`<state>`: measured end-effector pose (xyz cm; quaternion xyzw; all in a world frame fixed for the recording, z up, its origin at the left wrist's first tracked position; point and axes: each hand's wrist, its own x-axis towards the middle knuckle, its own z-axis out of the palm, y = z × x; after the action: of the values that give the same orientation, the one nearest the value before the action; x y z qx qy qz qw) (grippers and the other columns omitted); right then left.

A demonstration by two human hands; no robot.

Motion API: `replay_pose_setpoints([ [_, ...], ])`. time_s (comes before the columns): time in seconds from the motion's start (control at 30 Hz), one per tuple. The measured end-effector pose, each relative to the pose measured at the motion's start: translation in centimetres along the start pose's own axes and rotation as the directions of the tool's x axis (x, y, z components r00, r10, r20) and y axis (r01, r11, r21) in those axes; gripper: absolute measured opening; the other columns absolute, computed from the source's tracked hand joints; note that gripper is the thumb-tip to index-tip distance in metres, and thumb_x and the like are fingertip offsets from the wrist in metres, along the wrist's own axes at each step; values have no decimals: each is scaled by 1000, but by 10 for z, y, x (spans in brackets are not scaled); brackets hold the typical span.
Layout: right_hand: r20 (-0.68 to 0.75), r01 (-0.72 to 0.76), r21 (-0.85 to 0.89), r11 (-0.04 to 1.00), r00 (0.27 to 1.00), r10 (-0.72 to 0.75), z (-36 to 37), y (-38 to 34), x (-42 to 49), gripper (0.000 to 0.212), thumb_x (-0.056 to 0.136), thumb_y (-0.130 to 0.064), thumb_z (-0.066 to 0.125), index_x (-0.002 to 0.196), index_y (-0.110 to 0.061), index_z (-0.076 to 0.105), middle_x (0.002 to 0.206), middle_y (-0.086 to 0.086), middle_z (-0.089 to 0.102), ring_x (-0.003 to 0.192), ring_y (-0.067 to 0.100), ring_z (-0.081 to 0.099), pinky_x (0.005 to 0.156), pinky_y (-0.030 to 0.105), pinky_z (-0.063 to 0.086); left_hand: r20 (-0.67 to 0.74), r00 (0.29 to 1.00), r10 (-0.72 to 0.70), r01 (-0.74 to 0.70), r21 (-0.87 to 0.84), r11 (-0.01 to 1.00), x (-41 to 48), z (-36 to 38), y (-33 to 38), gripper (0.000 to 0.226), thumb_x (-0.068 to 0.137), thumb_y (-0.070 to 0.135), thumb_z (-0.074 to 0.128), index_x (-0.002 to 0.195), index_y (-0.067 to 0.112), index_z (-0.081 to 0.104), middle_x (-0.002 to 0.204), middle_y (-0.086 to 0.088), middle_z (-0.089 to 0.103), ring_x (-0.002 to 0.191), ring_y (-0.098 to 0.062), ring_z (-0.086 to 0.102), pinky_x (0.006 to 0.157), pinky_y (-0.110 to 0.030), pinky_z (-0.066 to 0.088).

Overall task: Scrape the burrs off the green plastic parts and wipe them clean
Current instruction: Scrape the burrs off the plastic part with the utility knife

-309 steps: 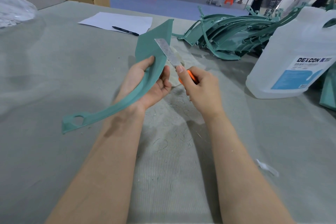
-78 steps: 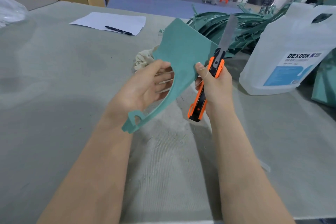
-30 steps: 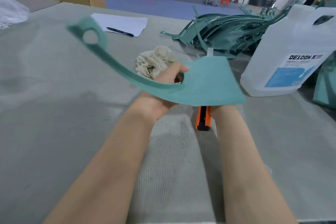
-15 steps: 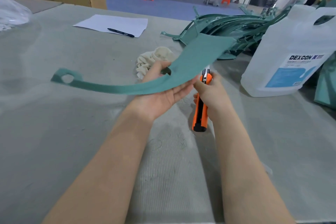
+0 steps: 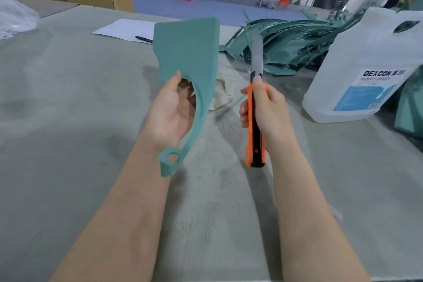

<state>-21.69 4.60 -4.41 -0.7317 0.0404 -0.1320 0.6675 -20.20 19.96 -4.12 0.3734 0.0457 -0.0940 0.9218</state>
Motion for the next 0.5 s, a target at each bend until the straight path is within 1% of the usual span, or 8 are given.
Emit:
replay_pose_setpoints([
  [0.07,63,110,-161,981,993,-102,3,0,-3,38,102,-40,41,83,-11,55,52,1,56,43,13,50,43,23,44,16,1000,0,0,-22,1000,-1,-2,2,29,102,34,38,93,16,58,86,1,61,74,-14,58,64,-23,50],
  [0.13,131,172,-241,955,981,-143,3,0,-5,43,101,-43,40,78,-9,52,49,2,56,44,12,52,46,24,45,-1,1000,19,-19,-90,996,-3,-2,2,23,101,28,42,92,14,57,81,0,60,73,-15,56,66,-25,49],
  [0.2,188,215,-317,924,969,-161,3,0,-8,48,101,-45,39,81,-2,50,48,4,58,46,11,52,52,25,48,-16,1000,17,-19,-155,988,-5,-2,3,24,97,20,48,80,11,62,74,-2,60,67,-16,56,70,-26,47],
  [0.27,234,208,-324,923,963,-134,3,-1,-9,43,100,-44,42,85,-4,50,50,4,57,47,13,53,52,26,48,-44,999,0,-12,-262,965,-5,-1,6,27,94,12,52,71,6,65,67,-4,64,61,-15,59,72,-26,48],
  [0.33,268,173,-291,941,959,-93,4,-1,-10,32,99,-42,46,89,-12,52,54,1,58,48,16,54,50,28,49,-85,996,23,-53,-367,929,-3,0,7,19,94,6,53,77,3,62,66,-6,66,63,-15,61,69,-24,51],
  [0.43,261,181,-313,932,960,-98,5,-1,-10,21,99,-38,50,102,-17,50,68,-1,63,47,18,54,48,27,48,-94,994,49,-83,-397,914,-1,2,6,16,94,2,53,80,4,61,67,-7,68,65,-15,62,63,-22,54],
  [0.5,204,160,-353,922,975,-91,4,0,-8,21,99,-35,50,108,-17,46,76,-2,66,47,19,55,48,27,49,-89,994,61,-90,-382,920,-1,1,5,16,95,4,53,82,4,62,69,-6,68,66,-13,62,60,-21,55],
])
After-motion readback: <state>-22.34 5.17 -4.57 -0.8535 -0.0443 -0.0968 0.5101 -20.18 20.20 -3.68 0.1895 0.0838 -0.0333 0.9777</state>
